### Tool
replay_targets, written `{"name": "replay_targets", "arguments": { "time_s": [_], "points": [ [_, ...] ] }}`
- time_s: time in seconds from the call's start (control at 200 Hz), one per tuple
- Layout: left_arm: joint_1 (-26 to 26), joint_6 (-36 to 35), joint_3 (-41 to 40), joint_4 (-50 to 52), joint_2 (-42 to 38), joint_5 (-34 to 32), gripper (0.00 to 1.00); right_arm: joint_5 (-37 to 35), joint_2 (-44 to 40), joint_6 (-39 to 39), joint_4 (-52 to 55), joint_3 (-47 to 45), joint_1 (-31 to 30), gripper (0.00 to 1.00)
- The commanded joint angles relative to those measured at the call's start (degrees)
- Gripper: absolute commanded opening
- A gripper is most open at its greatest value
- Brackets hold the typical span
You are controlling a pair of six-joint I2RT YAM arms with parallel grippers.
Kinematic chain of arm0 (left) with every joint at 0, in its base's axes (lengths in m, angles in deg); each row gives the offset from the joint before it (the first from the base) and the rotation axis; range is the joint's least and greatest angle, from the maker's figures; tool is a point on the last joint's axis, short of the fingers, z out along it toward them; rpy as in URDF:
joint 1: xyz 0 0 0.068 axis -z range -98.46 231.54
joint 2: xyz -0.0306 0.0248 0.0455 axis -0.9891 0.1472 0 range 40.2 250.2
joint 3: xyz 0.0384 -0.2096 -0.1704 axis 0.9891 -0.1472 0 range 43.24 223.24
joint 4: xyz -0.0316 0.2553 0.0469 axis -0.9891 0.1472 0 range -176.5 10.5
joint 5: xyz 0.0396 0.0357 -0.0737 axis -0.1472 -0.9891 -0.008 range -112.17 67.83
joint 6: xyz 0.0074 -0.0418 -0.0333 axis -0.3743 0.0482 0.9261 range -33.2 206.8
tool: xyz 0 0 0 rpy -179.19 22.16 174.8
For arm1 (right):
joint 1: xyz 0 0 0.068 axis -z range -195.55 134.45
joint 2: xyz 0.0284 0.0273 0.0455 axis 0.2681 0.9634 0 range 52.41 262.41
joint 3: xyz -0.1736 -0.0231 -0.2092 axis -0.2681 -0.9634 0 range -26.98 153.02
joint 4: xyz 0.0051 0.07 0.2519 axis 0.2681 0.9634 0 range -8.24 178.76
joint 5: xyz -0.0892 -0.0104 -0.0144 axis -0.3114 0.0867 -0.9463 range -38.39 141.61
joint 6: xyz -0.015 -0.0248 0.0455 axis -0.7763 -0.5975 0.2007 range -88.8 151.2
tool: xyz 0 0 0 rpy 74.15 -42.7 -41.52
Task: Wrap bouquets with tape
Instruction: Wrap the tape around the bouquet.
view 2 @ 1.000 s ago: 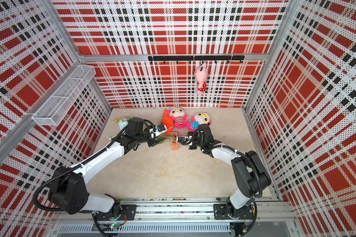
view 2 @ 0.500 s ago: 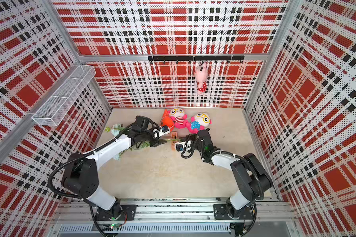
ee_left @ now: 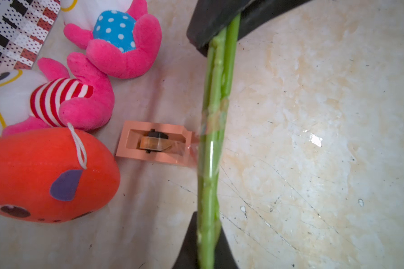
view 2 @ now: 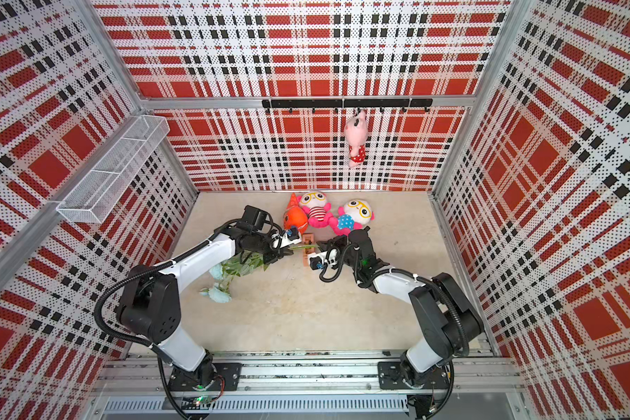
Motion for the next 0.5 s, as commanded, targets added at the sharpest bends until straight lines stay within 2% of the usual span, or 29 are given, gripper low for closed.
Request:
{"name": "replay_targets", "arguments": {
  "time_s": [0.0, 0.065, 0.1, 0.16, 0.225, 0.281, 0.331, 0.396, 0.441, 0.496],
  "points": [
    [-0.4, 0.2, 0.1, -3.6, -1.5, 0.2, 0.00, 2.0, -1.0, 6.3, 12.4, 3.6, -0.4, 0.02],
    [0.3, 1.2, -1.5, -6.1, -3.0, -1.8, 0.00, 2.8, -0.9, 7.7, 15.8, 4.4, -0.4, 0.01],
    [0.6, 1.5, -2.2, -7.3, -3.8, -2.9, 0.00, 3.0, -1.0, 9.3, 15.8, 3.9, -0.3, 0.05],
    [1.3, 1.9, -3.3, -9.0, -5.2, -5.1, 0.00, 3.9, -1.6, 12.5, 17.0, 4.0, 0.0, 0.16],
    [2.3, 2.5, -5.1, -11.6, -6.8, -9.1, 0.00, 7.2, -2.9, 17.9, 19.9, 5.3, 1.2, 0.38],
    [3.5, 2.8, -6.9, -14.0, -8.5, -12.9, 0.00, 12.8, -4.5, 22.8, 23.6, 7.2, 3.3, 0.55],
    [4.6, 2.8, -8.7, -16.3, -9.9, -16.2, 0.00, 18.0, -5.5, 32.8, 25.8, 9.6, 6.0, 0.71],
    [6.8, 2.3, -10.8, -19.1, -11.6, -21.7, 0.00, 29.6, -5.1, 42.1, 32.1, 14.8, 11.1, 0.78],
    [8.5, 2.0, -12.7, -21.8, -12.7, -26.3, 0.00, 35.1, -3.7, 49.5, 34.6, 18.1, 14.1, 0.81],
    [10.3, 1.0, -14.8, -24.4, -14.1, -30.2, 0.00, 39.8, -1.9, 48.8, 42.9, 22.7, 16.0, 0.84]
  ]
}}
